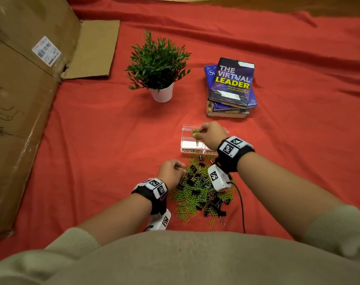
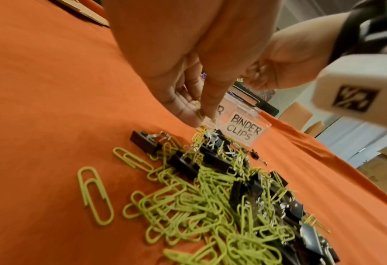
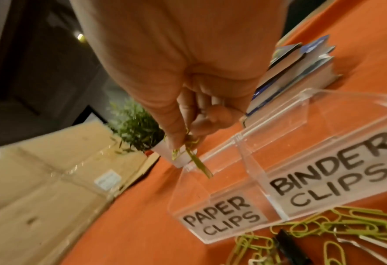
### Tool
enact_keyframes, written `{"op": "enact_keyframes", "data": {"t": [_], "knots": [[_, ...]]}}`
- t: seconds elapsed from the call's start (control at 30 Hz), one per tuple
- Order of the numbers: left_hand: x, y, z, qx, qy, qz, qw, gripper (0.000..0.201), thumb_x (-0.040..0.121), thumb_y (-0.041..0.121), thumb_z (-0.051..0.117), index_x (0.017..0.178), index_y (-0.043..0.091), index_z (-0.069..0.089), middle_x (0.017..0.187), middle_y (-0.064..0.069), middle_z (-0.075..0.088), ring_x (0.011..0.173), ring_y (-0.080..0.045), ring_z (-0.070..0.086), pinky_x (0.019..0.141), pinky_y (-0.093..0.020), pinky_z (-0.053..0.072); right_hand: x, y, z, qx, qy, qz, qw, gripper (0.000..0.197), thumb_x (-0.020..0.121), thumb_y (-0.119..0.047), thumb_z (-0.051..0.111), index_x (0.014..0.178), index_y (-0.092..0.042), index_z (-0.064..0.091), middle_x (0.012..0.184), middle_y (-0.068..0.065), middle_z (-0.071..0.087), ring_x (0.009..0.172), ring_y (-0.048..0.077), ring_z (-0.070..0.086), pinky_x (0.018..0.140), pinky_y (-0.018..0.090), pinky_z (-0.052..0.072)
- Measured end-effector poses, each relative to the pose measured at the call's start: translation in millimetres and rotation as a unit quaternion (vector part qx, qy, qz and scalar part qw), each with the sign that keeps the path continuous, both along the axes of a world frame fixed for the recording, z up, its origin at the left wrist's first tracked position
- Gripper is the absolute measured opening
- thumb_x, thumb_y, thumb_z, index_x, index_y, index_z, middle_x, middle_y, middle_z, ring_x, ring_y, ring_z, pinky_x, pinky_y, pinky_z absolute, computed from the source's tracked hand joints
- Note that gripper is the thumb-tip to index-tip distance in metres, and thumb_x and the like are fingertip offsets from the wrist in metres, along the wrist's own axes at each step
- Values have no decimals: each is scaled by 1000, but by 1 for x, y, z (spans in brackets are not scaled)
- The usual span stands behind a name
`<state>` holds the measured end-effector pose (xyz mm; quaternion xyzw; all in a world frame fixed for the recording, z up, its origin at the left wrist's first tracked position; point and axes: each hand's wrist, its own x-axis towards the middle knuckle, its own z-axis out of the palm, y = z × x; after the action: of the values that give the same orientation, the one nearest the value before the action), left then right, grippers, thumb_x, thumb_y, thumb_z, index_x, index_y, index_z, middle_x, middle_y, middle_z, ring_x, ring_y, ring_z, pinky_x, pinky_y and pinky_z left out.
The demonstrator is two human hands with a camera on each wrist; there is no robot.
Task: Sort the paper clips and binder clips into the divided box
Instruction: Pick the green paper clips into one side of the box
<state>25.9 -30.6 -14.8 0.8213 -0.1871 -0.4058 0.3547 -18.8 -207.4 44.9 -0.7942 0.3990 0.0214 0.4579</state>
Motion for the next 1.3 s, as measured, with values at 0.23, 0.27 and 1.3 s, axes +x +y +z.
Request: {"op": "enact_keyframes", "data": {"t": [0.23,0.27,1.3], "knots": [[22,-23,31,-45,-47,-37,997,9,88,8,63,94,14,63,72,9,58,64,-8,55,53,-16,44,1,10,-21,-111,72,79,988,18,89,-15,59,103,-8,66,103,10,69,88,23,65,75,27,51],[27,-31,34,-47,-63,-45,996,8,88,9,64,93,15,63,73,9,59,65,-8,56,57,-18,46,-6,11,-21,-120,65,72,988,20,90,-14,57,106,-9,66,105,9,69,87,22,64,74,26,50],[-15,-16,-5,9,-197,-285,938,12,86,12,61,97,13,62,103,-1,55,90,-15,52,86,-31,48,-94,46,-76,-205,141,189,950,25,93,-19,50,114,-6,52,116,8,49,109,25,48,88,38,50]]}}
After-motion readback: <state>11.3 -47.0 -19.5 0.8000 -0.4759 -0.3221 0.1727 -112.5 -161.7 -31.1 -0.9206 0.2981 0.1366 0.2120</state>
